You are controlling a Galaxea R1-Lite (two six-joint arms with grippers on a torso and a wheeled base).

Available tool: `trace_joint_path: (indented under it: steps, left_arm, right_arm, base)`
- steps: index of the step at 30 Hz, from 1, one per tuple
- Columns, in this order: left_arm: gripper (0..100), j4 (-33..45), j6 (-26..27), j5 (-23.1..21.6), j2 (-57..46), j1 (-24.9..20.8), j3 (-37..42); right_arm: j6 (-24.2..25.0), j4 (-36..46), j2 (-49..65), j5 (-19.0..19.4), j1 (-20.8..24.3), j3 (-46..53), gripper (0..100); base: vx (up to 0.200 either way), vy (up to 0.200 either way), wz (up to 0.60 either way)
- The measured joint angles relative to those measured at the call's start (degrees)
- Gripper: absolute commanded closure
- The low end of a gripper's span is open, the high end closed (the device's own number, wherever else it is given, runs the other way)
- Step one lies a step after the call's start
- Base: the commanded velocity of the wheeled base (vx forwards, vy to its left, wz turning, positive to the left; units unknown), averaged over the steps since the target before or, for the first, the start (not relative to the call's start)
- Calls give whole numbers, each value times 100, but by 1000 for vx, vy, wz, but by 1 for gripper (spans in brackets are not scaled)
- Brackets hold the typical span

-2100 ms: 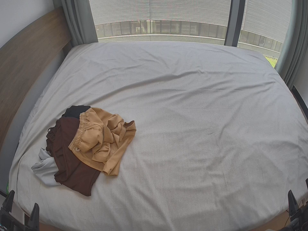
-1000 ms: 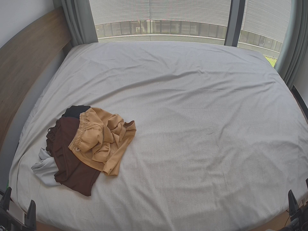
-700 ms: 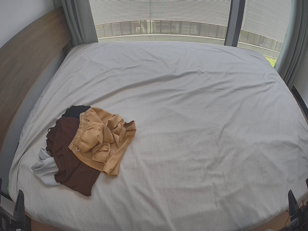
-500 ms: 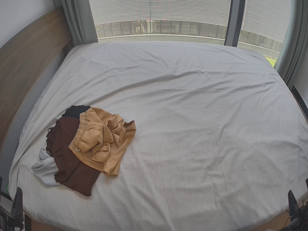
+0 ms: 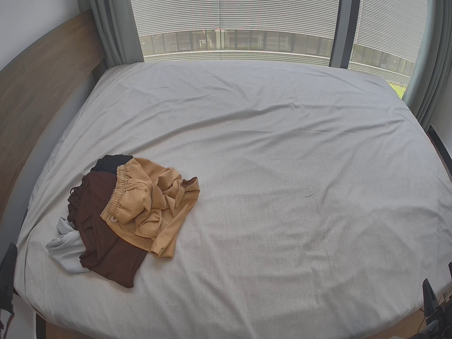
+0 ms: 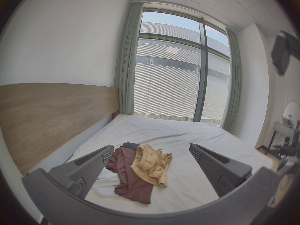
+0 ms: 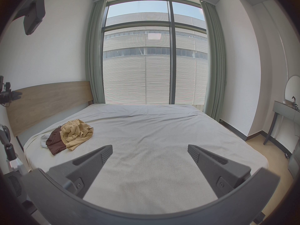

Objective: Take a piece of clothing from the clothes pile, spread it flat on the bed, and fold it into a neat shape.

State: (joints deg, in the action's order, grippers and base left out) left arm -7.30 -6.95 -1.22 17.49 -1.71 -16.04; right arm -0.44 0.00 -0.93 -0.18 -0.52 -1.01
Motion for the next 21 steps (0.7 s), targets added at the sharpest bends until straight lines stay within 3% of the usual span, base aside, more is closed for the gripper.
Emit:
trace_joint_path:
  steps: [8,21]
  left_arm:
    - [0,-101,-703,-77,1185,-291,-840]
    - [0,-1306,-833,-121,3060,-884,-1532]
  right_arm:
    - [4,0,0,2,0,0,0]
    - [9,0,0,-4,0,0,0]
  base:
    - [0,0,0]
    - [0,0,0]
